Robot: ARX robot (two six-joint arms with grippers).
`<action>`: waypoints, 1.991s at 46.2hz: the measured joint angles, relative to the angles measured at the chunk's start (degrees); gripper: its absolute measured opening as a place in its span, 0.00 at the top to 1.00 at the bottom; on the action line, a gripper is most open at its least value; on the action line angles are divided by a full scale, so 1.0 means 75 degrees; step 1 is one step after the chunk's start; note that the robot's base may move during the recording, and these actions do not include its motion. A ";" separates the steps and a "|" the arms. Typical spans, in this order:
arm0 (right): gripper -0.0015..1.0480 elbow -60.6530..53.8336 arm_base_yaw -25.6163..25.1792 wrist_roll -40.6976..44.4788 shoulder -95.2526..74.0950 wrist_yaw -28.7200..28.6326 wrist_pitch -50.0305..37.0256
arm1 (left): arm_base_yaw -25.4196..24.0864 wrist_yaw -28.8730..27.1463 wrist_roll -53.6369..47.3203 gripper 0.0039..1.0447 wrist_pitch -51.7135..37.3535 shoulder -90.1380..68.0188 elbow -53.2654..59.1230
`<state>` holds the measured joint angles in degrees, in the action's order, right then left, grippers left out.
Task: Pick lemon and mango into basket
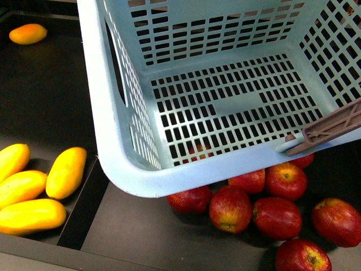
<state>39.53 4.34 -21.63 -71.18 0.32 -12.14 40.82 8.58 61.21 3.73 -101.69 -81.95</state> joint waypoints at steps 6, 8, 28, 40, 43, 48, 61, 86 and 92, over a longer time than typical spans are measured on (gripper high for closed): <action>0.18 0.0009 0.0265 -0.0006 -0.0178 0.0268 0.0003 | 0.0000 -0.0003 -0.0006 0.94 0.0000 0.0000 0.0000; 0.10 0.0009 0.0262 -0.0038 -0.0192 0.0341 0.0003 | 0.0000 0.0000 0.0000 0.94 0.0000 0.0000 0.0000; 0.46 -0.2363 -0.2072 0.2238 0.2696 -0.1445 -0.2419 | 0.0000 -0.0038 -0.0015 0.94 0.0003 -0.0050 -0.0003; 0.98 -0.3751 -0.1504 0.2780 0.3794 -0.0895 -0.2503 | 0.0009 -0.0012 -0.0017 0.94 0.0003 -0.0050 -0.0003; 0.98 -0.3993 -0.1376 0.2830 0.4086 -0.0793 -0.2460 | 0.0009 0.0003 -0.0015 0.94 0.0003 -0.0050 -0.0003; 0.98 -0.4223 -0.1052 0.2833 0.4421 -0.0286 -0.2328 | 0.0006 0.0000 -0.0012 0.94 0.0003 -0.0052 -0.0003; 0.98 -0.4756 -0.0612 0.2838 0.5569 -0.0050 -0.1731 | 0.0006 -0.0003 -0.0015 0.94 0.0003 -0.0052 -0.0003; 0.53 -0.5138 -0.0606 0.2856 0.6790 -0.0038 -0.1142 | 0.0006 0.0000 -0.0003 0.94 0.0003 -0.0052 -0.0003; 0.26 -0.5138 -0.0606 0.2856 0.6793 -0.0015 -0.1142 | 0.0009 0.0000 -0.0006 0.94 0.0003 -0.0052 -0.0003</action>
<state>0.99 -0.21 -0.21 -20.23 0.21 -20.71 40.88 8.58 61.17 3.75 -102.08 -81.97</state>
